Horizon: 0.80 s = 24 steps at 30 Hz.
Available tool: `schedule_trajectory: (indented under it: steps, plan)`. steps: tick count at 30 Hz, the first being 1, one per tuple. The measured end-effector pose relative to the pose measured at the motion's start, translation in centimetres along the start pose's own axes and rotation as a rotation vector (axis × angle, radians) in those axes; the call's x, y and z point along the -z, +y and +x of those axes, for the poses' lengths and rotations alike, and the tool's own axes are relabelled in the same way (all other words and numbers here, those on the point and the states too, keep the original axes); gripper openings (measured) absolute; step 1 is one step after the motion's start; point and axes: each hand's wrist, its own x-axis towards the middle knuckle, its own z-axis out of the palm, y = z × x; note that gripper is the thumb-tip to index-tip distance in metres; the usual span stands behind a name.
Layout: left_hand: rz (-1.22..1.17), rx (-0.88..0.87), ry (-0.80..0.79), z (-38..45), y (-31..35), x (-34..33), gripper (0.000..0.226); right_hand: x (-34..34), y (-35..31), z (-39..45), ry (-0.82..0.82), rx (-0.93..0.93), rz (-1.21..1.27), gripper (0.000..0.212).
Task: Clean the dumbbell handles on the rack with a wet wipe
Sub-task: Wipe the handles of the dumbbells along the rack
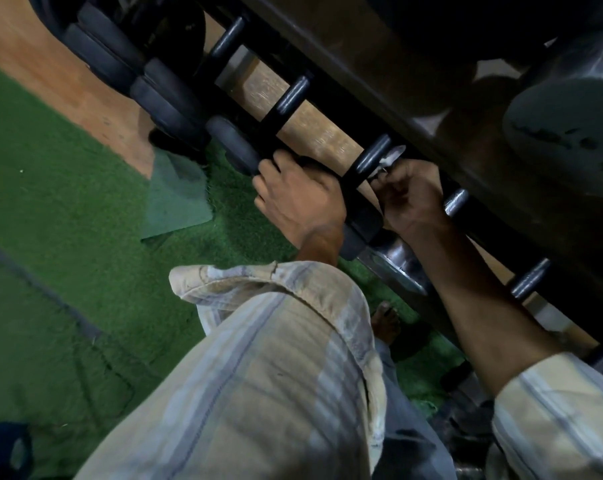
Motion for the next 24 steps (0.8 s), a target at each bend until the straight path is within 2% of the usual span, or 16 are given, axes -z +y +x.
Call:
schedule_trajectory:
  steps: [2, 4, 5, 7, 8, 9, 11, 14, 18, 21, 24]
  plan:
    - [-0.012, 0.003, 0.009, 0.0, 0.0, 0.0, 0.038, -0.2, -0.1, -0.2, -0.053, 0.057, 0.045, 0.022]
    - [-0.021, 0.001, 0.024, 0.0, 0.1, 0.1, 0.043, -0.1, 0.0, -0.2, -0.059, 0.138, -0.055, 0.026]
    - [-0.020, 0.000, 0.029, -0.1, 0.1, 0.1, 0.045, 0.3, 0.2, 0.0, -0.048, 0.185, -0.171, 0.027]
    - [-0.012, 0.002, 0.031, 0.0, 0.1, 0.1, 0.050, 1.1, 0.9, -0.2, 0.022, 0.344, -0.621, 0.020]
    - [-0.012, 0.005, 0.030, 0.0, 0.1, 0.1, 0.051, 1.4, 1.3, -0.3, 0.042, 0.480, -0.841, 0.025]
    - [-0.012, 0.007, 0.030, 0.0, 0.1, 0.1, 0.051, 1.7, 1.7, -0.4, 0.038, 0.612, -1.020, 0.043]
    - [-0.007, 0.006, 0.028, -0.1, 0.0, 0.1, 0.052, 2.3, 2.2, -0.7, -0.007, 0.736, -1.175, 0.069]
    - [0.000, 0.003, 0.029, 0.0, 0.0, 0.1, 0.055, 3.5, 1.4, -1.1, -0.131, 0.875, -1.246, 0.076]
    - [0.005, 0.004, 0.026, -0.1, 0.1, 0.2, 0.052, 5.0, 0.1, -0.7, -0.372, 0.982, -1.651, 0.095]
    - [0.001, 0.008, 0.030, 0.0, 0.2, 0.2, 0.052, 4.5, -0.5, 0.5, -0.589, 1.060, -1.812, 0.087]
    - [0.011, 0.006, 0.028, 0.0, 0.2, 0.2, 0.051, 4.0, -1.2, 0.8, -0.766, 1.061, -1.852, 0.072]
